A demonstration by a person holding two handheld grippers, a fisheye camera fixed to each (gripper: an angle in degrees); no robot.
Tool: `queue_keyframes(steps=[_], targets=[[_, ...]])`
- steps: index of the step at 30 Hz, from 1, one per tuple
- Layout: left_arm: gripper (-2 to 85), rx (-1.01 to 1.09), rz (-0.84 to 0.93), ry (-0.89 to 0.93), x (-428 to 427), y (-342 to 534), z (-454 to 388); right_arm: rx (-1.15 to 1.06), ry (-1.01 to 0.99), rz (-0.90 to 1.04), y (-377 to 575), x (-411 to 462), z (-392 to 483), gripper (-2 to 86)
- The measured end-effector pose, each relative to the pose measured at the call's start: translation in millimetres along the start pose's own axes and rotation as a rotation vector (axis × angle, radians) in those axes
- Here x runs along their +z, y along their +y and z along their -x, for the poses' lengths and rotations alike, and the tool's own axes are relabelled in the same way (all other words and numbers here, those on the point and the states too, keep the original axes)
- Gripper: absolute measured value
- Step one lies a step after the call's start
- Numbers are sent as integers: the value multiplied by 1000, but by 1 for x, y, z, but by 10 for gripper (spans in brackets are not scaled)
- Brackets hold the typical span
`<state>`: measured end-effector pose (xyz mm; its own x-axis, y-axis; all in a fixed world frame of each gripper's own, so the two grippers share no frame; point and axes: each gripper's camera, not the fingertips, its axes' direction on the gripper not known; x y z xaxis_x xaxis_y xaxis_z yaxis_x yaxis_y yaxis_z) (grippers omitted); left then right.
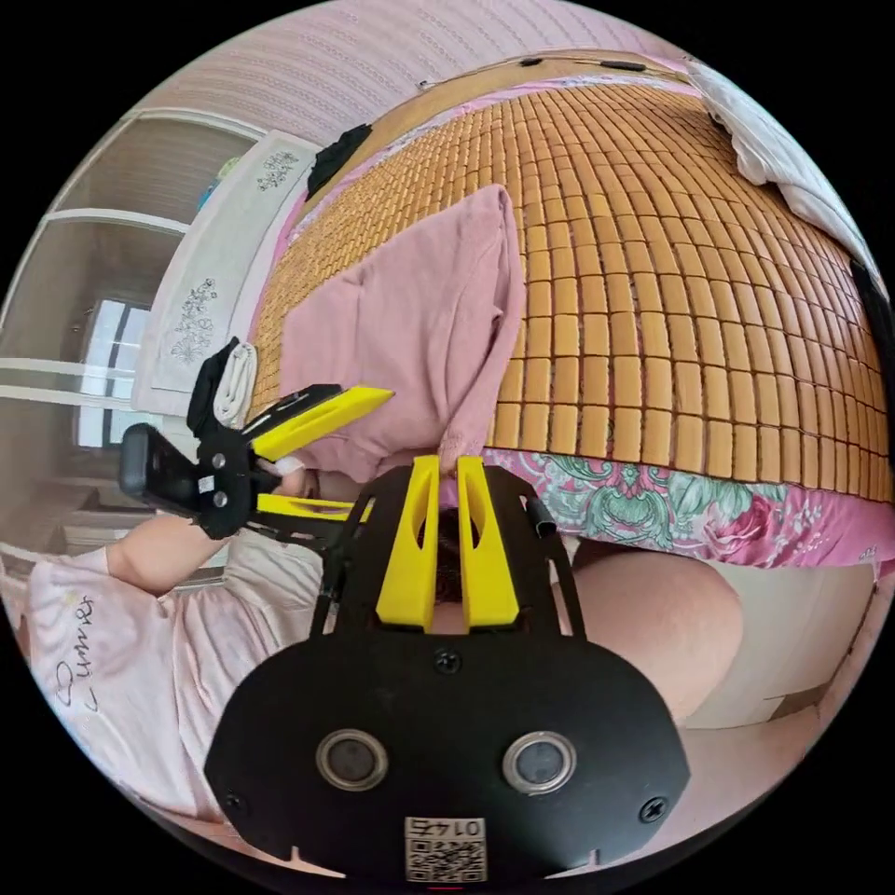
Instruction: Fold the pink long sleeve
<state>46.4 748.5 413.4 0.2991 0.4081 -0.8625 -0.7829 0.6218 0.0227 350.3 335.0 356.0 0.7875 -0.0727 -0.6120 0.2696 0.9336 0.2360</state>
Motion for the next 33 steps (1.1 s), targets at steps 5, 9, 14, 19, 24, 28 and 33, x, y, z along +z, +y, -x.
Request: queue_keyframes(steps=[5, 9, 14, 19, 24, 28, 33], targets=[[76, -42, 59, -10, 7, -22, 3, -147, -177, -138, 41, -51, -8, 29], [48, -83, 49, 17, -6, -12, 7, 45, -181, -305, 66, -76, -71, 93], [45, -69, -1, 56, -39, 8, -1, 229, -410, -333, 50, -53, -133, 173], [43, -35, -17, 65, -61, 19, -8, 345, -525, -409, 38, -48, -162, 64], [42, 34, -105, 83, -78, 6, -14, 236, -509, -547, 58, -108, -166, 44], [43, 51, -271, 199, -92, -24, -25, 112, -358, -642, 72, -188, -150, 42], [45, -28, -348, 293, -98, -28, -14, -129, -153, -453, 23, -206, -74, 51]])
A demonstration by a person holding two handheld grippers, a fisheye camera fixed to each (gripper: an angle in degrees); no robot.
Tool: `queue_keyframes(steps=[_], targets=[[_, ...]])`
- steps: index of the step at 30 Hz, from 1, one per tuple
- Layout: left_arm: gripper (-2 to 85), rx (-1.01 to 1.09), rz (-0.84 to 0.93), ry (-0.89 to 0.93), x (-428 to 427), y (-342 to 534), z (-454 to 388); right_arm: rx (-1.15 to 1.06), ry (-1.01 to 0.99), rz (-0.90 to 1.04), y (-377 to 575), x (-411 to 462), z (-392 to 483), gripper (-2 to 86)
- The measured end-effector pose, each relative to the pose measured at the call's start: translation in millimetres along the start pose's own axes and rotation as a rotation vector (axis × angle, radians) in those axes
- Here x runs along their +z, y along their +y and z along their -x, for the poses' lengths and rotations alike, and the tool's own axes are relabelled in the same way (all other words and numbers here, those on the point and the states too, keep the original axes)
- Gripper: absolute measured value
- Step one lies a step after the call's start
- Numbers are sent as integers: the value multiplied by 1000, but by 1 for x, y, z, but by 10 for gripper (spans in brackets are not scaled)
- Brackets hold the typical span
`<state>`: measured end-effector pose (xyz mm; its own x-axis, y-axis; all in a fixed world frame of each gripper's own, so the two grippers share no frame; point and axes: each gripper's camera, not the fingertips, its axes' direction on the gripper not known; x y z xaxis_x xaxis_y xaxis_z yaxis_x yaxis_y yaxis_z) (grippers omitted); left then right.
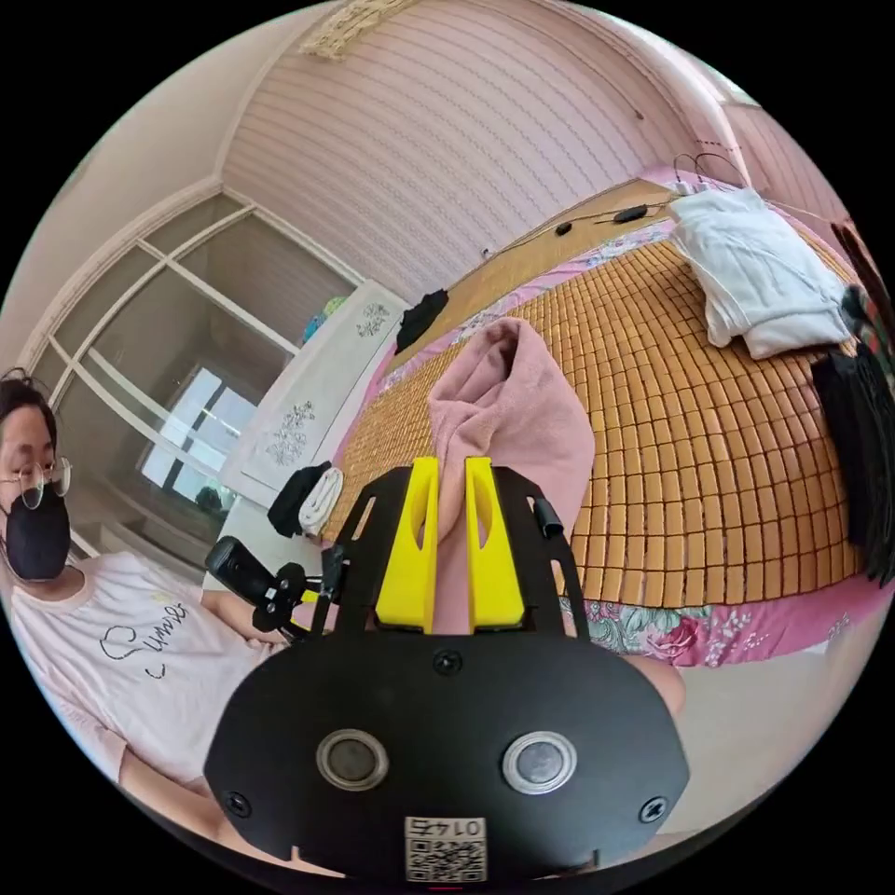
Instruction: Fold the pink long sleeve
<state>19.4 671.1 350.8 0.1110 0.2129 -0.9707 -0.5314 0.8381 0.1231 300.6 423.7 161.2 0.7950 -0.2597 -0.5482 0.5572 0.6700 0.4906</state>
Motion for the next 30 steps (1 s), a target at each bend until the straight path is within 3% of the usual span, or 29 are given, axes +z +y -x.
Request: queue_keyframes(steps=[5, 9, 18, 25, 28, 30], targets=[[57, -85, 166, -139, -29, 58, 27, -244, 18, 405, -33, 163, 68, 81], [65, -206, 351, -249, -41, 104, 49, -248, 45, 612, -35, 251, 81, 83], [54, -397, 268, -292, -91, 119, 82, -434, 197, 425, -72, 223, 132, 9], [60, -444, 231, -283, -69, 105, 108, -384, 439, 672, -96, 343, 113, -3], [57, -502, 309, -279, -47, 115, 119, -288, 365, 651, -106, 348, 99, -4], [53, -526, 263, -266, -51, 119, 120, -263, 331, 649, -110, 346, 95, -3]])
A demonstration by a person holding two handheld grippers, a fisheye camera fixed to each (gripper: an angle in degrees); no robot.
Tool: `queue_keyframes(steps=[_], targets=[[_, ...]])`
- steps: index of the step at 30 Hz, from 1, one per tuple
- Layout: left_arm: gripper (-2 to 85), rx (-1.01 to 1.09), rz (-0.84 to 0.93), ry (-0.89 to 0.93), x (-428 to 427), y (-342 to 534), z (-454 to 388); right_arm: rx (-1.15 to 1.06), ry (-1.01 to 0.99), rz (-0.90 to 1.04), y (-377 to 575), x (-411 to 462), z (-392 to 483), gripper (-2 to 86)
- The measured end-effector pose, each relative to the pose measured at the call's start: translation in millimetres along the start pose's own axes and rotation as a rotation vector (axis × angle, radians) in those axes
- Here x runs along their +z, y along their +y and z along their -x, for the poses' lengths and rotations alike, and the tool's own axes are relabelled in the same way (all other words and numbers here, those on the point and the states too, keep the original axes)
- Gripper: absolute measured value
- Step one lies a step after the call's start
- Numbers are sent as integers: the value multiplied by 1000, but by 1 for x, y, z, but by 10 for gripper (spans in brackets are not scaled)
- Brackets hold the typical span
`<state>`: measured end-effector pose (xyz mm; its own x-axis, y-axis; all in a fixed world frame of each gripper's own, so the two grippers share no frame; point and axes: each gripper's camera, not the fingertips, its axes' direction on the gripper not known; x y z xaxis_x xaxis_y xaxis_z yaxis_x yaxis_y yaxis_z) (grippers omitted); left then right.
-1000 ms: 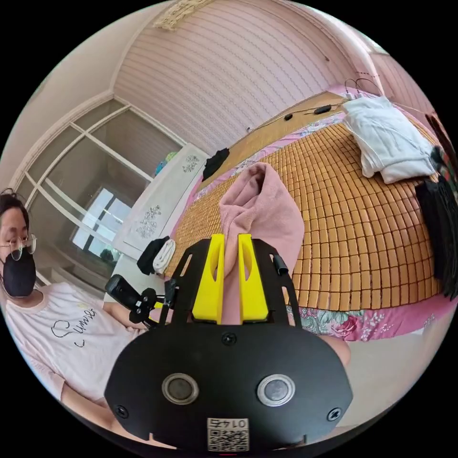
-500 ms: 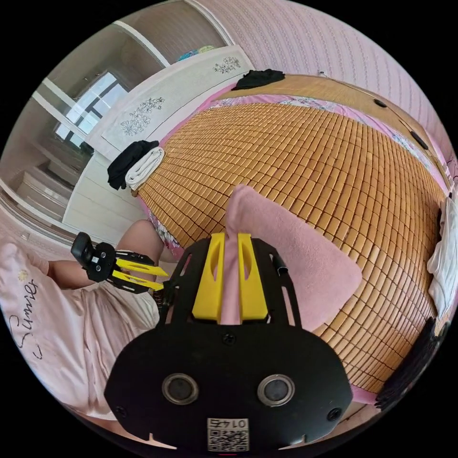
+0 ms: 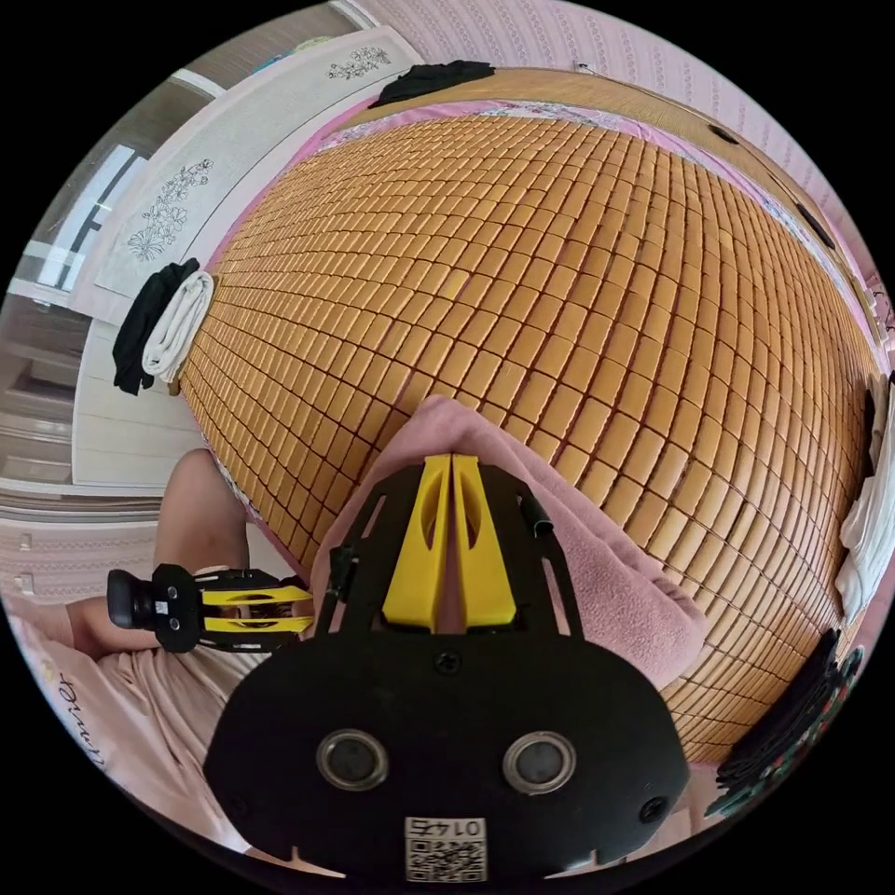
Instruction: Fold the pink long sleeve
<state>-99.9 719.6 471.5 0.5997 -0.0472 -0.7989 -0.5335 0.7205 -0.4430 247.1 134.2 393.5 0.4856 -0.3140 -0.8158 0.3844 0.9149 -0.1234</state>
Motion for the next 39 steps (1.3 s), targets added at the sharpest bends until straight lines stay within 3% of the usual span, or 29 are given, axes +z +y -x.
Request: queue_keyframes(steps=[3, 6, 10, 16, 21, 27, 30, 34, 39], targets=[[52, 34, 10, 9, -12, 0, 1, -9, -50, -92, 12, -16, -2, 1], [68, 33, -4, 74, -32, 3, 8, -39, -187, -346, 55, -64, -3, 11], [93, -46, -128, 96, -64, 5, 35, 137, -163, -589, 137, -109, -34, 90], [152, -125, -140, 176, -59, -31, 73, 419, -205, -398, 181, -72, -87, 204], [163, -135, -76, 208, -47, -45, 84, 453, -318, -337, 182, -40, -93, 192], [160, -159, -108, 263, -60, -23, 95, 461, -616, -365, 186, -20, -109, 133], [159, -149, -116, 274, -69, -14, 97, 367, -638, -401, 186, -33, -95, 101], [164, -131, -144, 309, -83, 4, 103, 81, -594, -470, 180, -74, -41, 87], [195, -64, -286, 447, -113, 39, 111, -321, -478, -403, 160, -136, 57, 85]])
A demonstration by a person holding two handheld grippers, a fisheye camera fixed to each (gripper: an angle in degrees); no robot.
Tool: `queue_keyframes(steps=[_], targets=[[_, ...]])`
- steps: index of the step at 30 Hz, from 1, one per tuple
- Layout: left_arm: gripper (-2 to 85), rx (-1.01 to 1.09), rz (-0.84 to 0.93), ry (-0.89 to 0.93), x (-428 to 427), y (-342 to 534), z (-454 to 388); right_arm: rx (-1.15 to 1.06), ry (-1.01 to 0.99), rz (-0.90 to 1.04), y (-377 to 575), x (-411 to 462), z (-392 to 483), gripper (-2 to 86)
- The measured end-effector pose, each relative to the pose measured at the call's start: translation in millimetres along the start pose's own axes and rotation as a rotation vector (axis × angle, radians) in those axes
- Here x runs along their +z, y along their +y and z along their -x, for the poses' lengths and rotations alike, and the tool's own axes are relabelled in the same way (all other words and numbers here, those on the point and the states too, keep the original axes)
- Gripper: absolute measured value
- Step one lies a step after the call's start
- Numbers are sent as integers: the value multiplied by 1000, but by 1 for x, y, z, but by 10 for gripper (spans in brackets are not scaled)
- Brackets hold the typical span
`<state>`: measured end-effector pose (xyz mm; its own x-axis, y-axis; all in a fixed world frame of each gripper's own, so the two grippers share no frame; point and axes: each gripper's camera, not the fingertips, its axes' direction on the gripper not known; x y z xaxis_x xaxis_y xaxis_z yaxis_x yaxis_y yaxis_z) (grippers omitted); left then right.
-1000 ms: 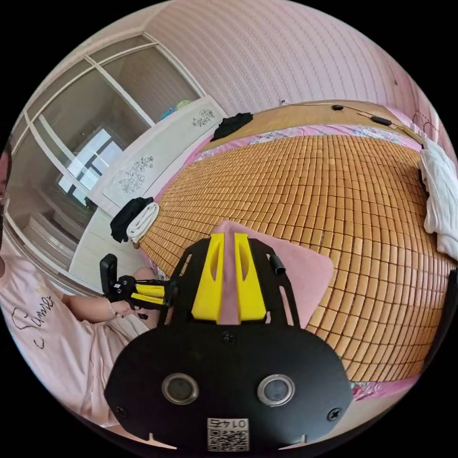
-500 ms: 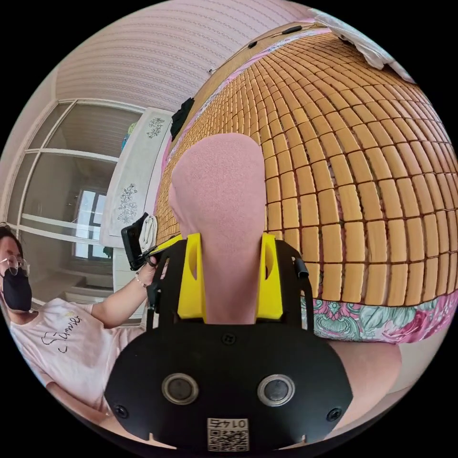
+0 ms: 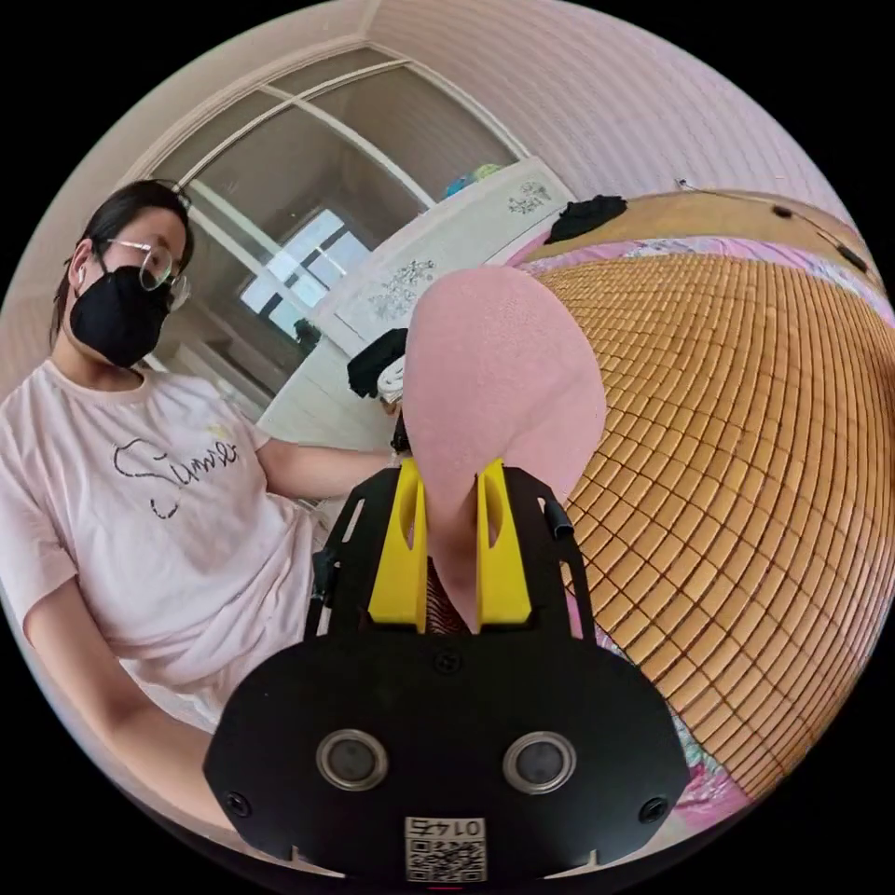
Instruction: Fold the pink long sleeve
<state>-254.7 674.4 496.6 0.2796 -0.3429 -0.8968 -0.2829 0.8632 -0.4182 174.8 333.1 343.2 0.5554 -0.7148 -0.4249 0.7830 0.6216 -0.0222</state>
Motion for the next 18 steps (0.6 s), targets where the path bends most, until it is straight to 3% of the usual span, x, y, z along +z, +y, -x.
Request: queue_keyframes(steps=[5, 8, 13, 18], targets=[[211, 185, -202, 179, -84, 30, -36, -459, -25, 191, -74, 5, 130, 84], [206, 307, -319, 185, -141, 48, -67, -606, -98, 229, -108, 13, 178, 85], [160, 450, -475, 78, -231, 89, -106, -688, -226, 177, -157, 35, 208, 85], [114, 443, -638, -78, -308, 143, -122, -739, -415, 188, -221, 100, 223, 86]])
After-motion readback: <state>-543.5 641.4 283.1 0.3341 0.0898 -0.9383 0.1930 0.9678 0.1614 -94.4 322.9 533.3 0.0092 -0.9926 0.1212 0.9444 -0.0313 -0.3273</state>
